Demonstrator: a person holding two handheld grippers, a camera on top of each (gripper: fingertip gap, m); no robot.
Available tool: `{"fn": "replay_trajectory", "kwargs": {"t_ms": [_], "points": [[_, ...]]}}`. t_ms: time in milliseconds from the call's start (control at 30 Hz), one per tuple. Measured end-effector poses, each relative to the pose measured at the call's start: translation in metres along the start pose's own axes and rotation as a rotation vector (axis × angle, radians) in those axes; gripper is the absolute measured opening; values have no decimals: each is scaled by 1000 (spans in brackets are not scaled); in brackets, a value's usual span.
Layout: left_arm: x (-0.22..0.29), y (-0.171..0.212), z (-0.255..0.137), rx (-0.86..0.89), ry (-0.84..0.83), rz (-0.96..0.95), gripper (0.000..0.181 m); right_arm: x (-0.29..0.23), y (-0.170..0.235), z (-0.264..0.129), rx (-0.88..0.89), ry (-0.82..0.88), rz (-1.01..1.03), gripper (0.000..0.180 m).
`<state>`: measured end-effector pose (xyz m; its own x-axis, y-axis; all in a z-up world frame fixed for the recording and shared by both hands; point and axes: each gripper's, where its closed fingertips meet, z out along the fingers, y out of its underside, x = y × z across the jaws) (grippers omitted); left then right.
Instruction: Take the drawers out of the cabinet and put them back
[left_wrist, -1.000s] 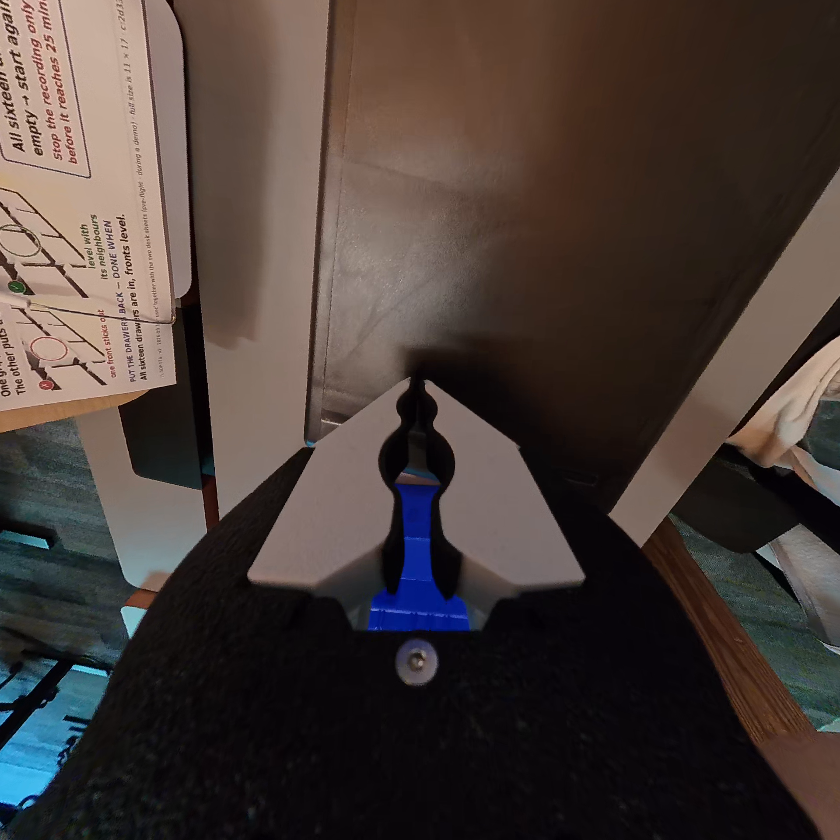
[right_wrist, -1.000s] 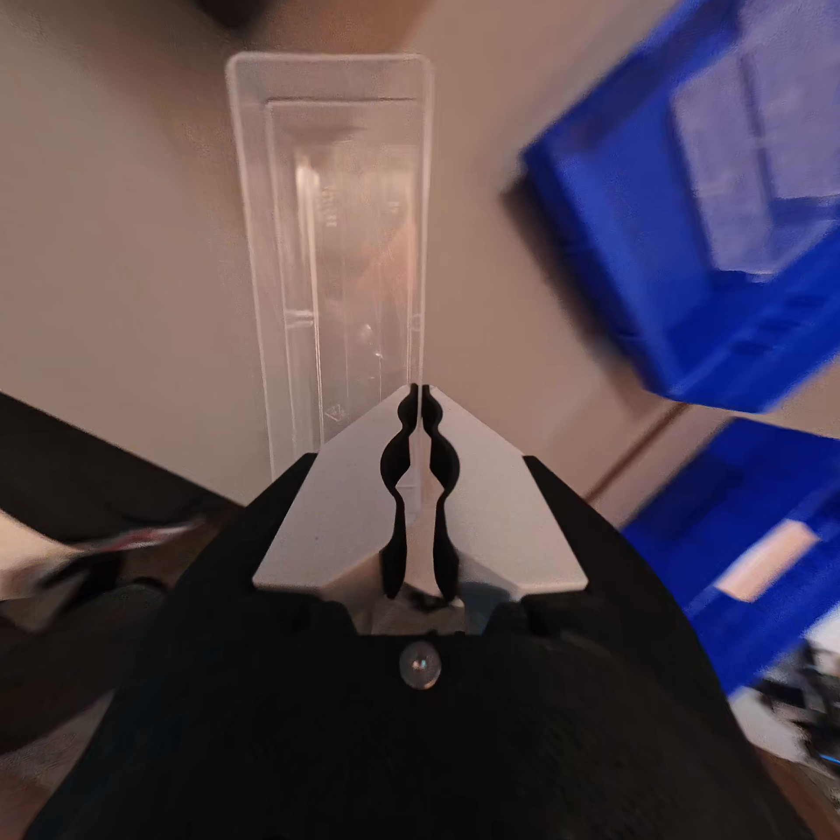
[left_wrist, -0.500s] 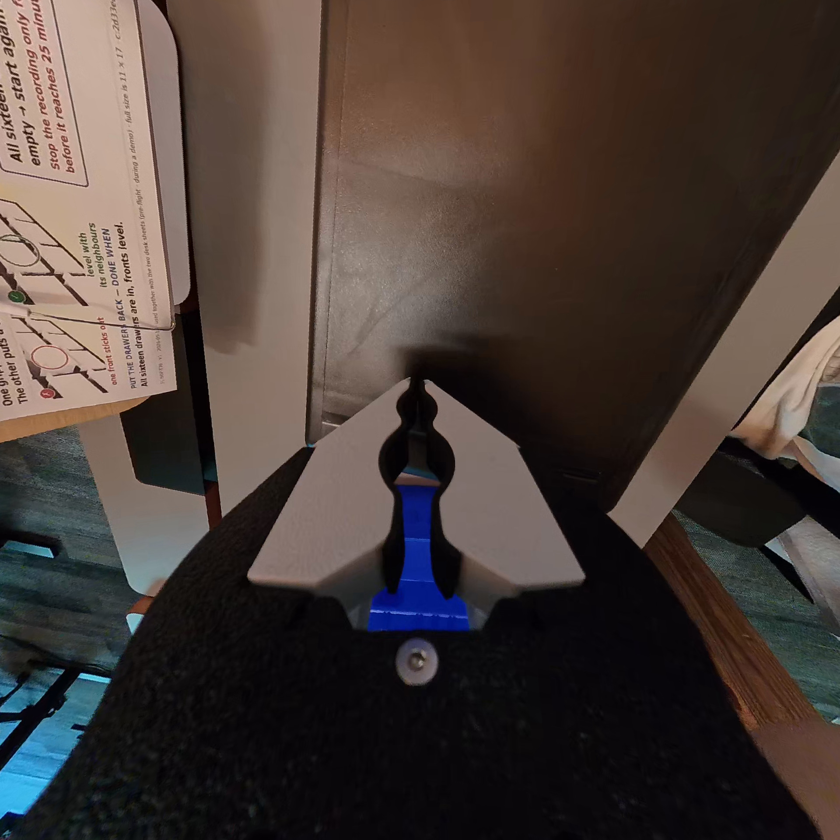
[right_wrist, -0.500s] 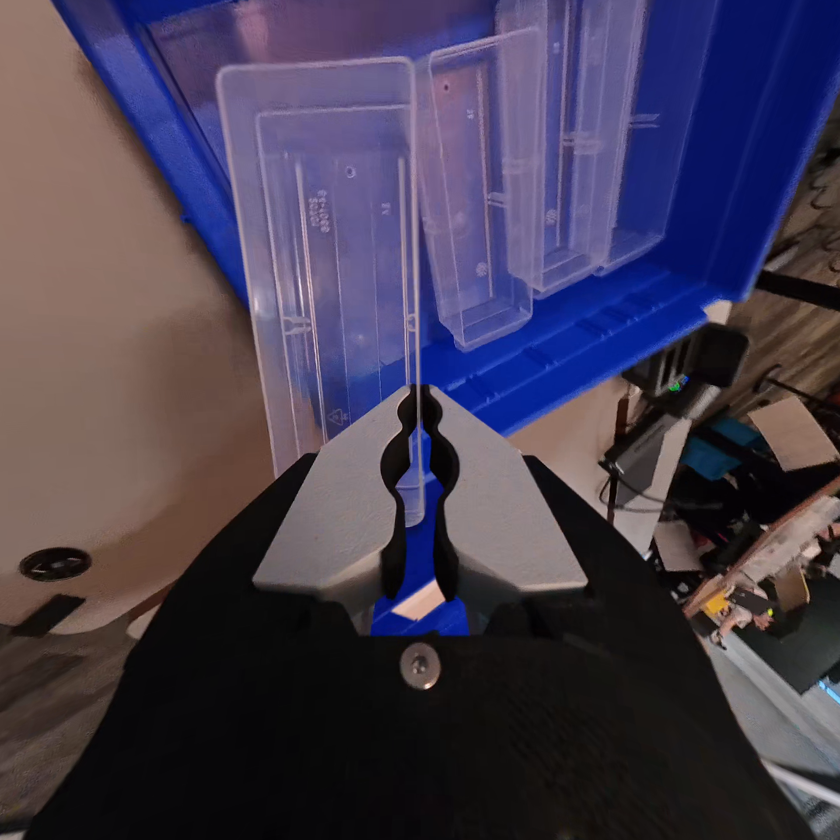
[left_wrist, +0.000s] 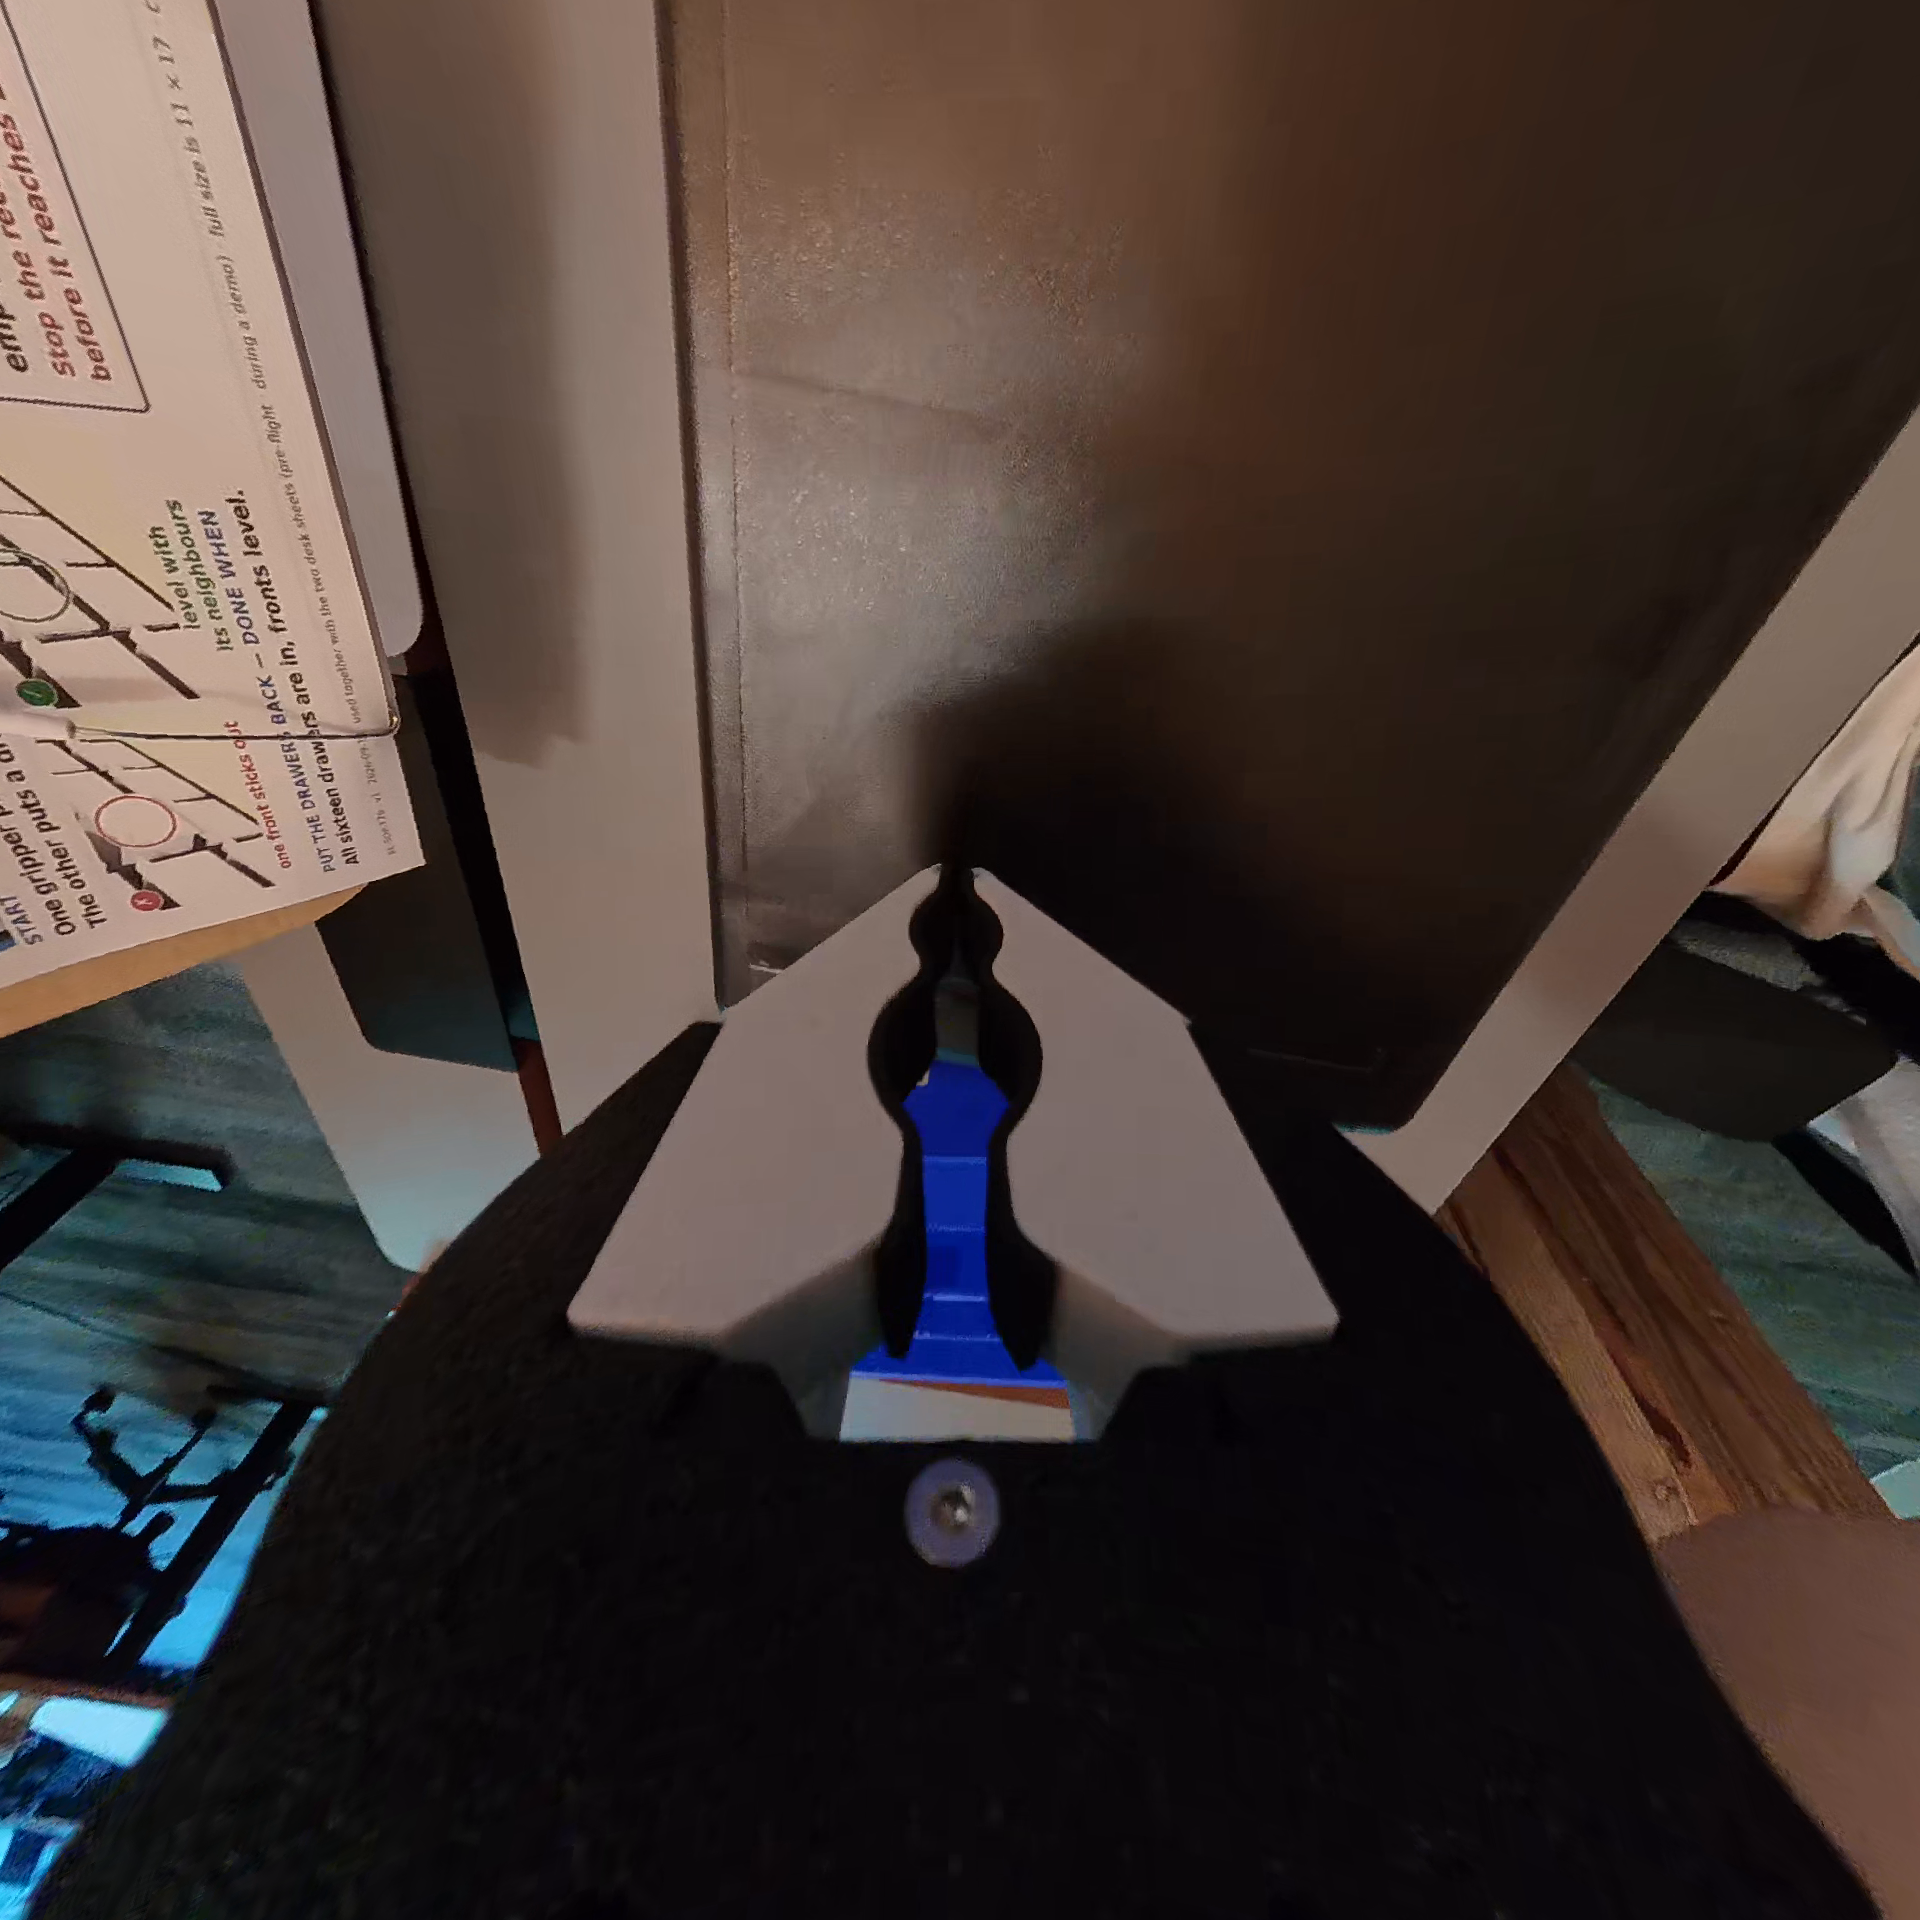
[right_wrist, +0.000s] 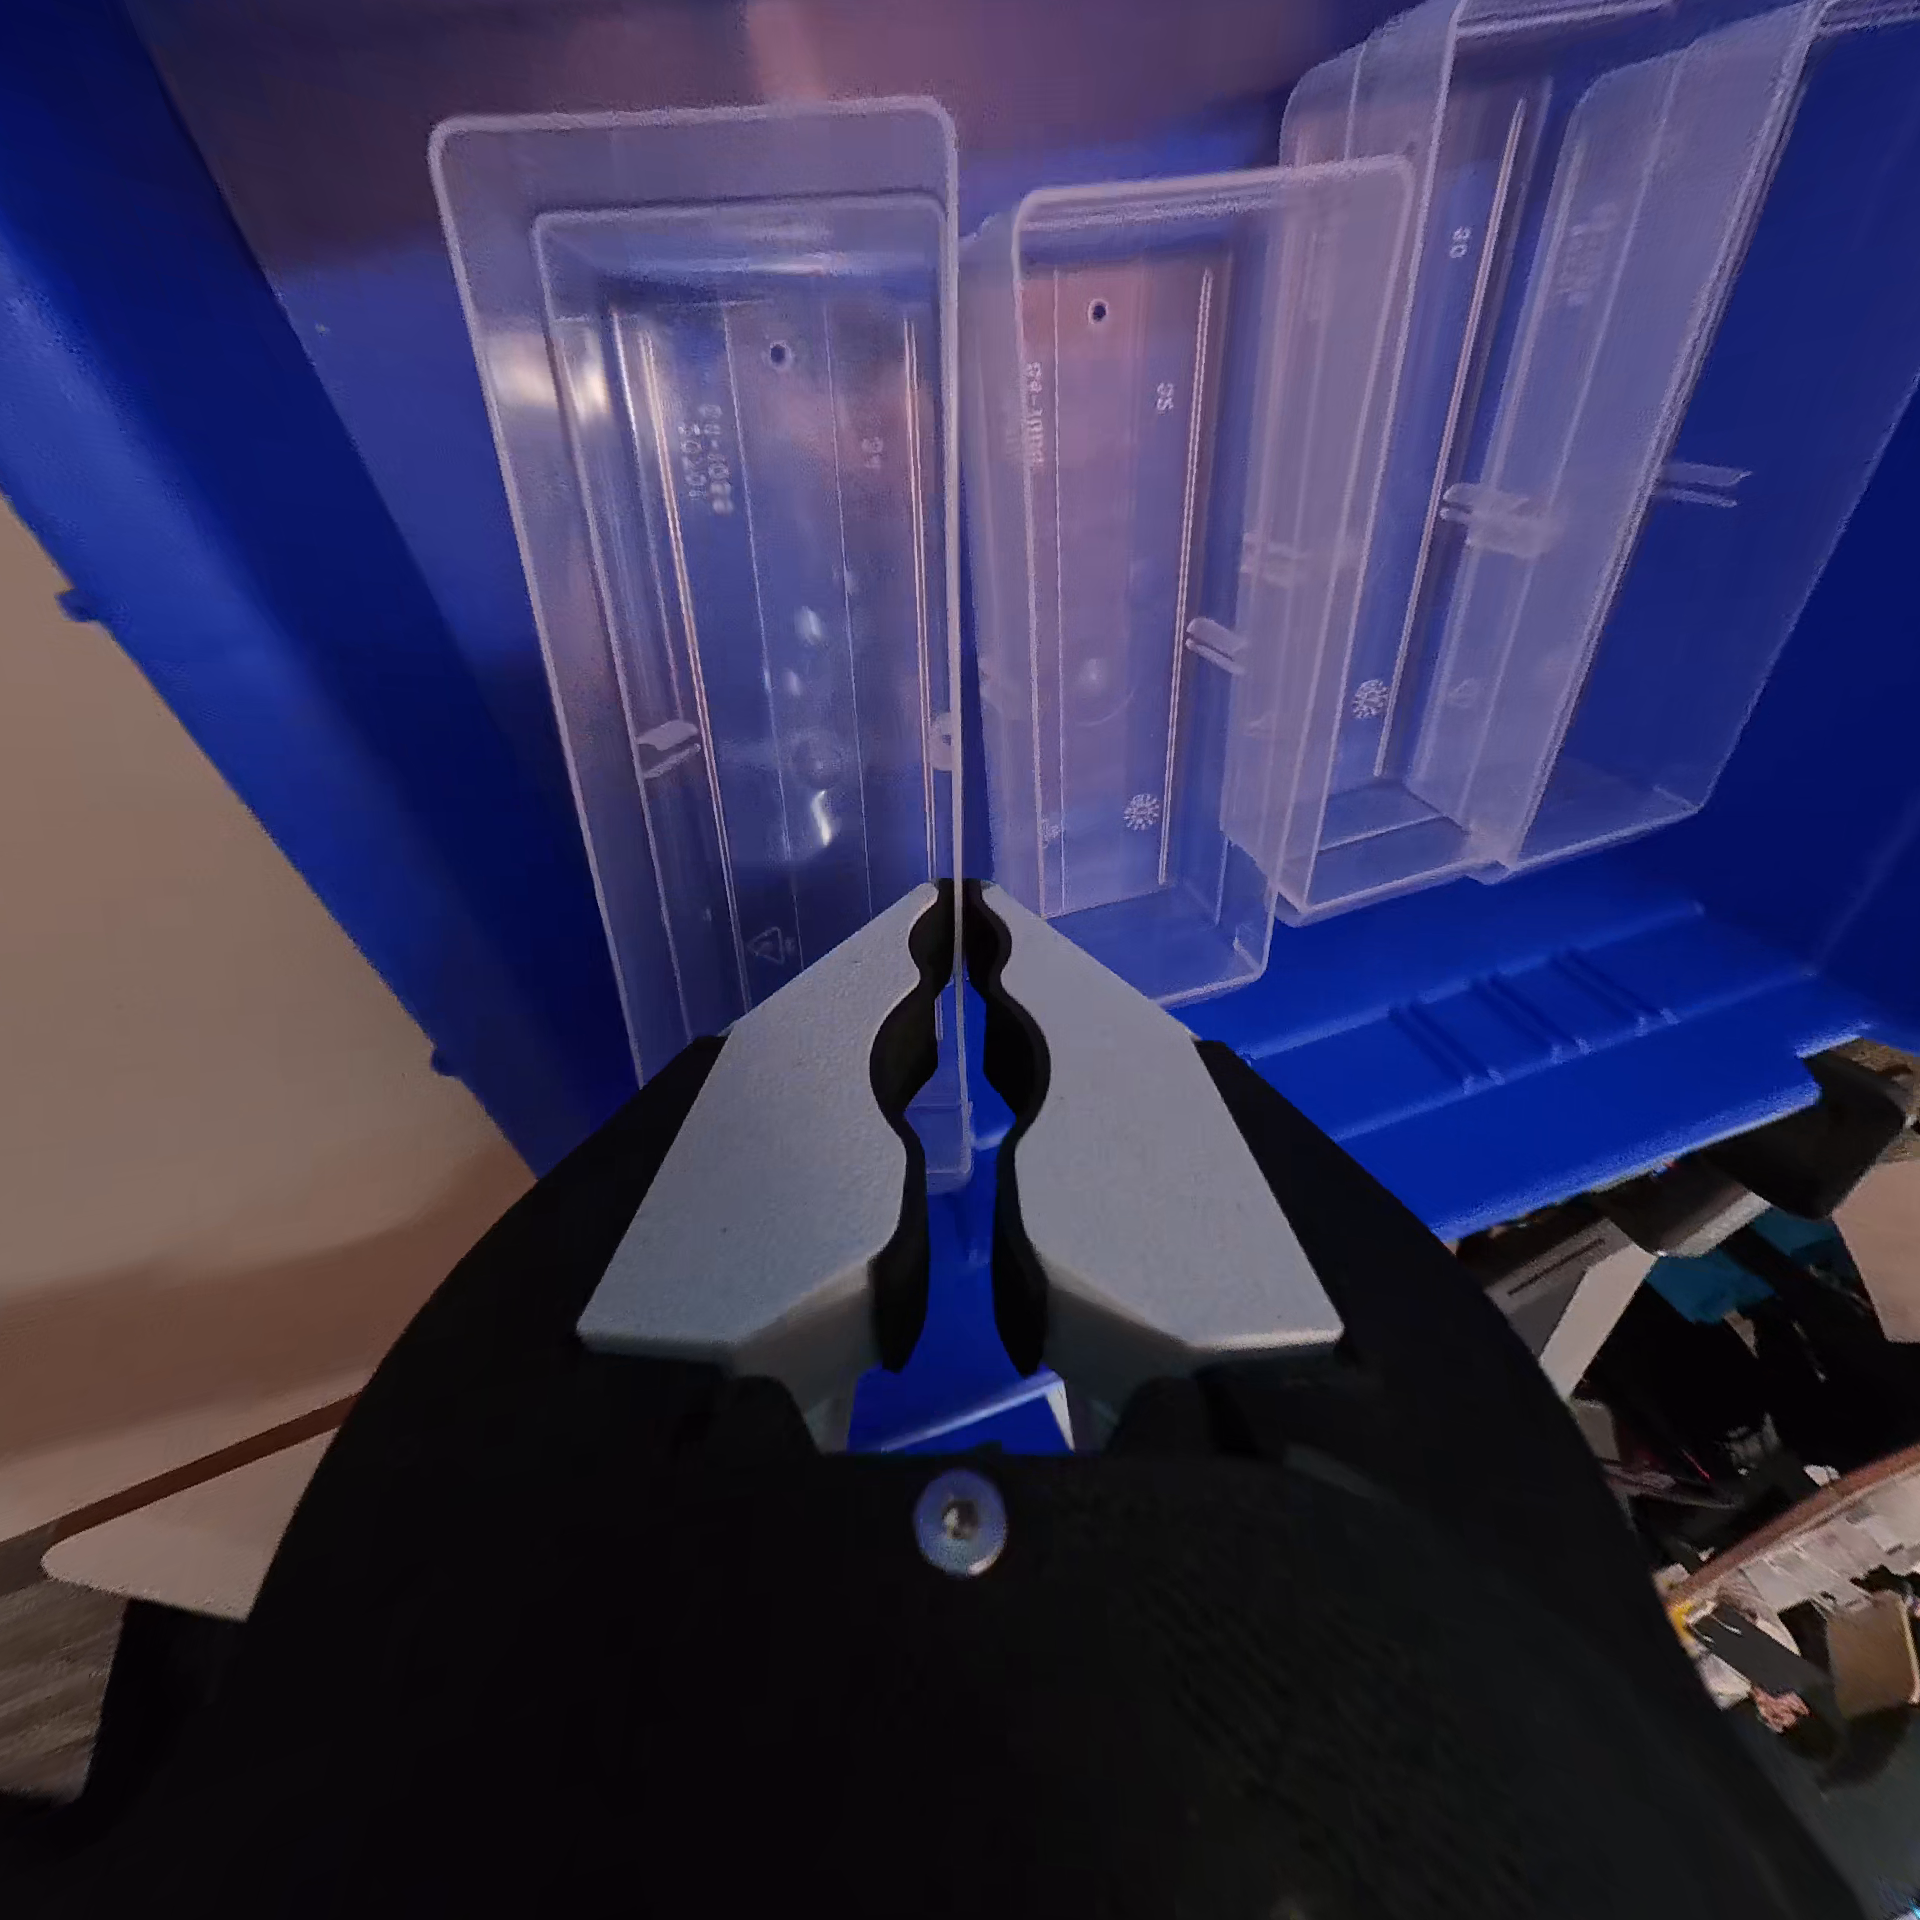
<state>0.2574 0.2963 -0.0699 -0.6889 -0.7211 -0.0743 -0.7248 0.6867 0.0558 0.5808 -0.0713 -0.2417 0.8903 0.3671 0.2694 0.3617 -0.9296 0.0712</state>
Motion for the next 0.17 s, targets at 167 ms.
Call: {"fn": "replay_trajectory", "kwargs": {"t_ms": [167], "points": [[-1,0,0,-40,2,18,0,-2,7,19,-51,-10,-17,0]]}}
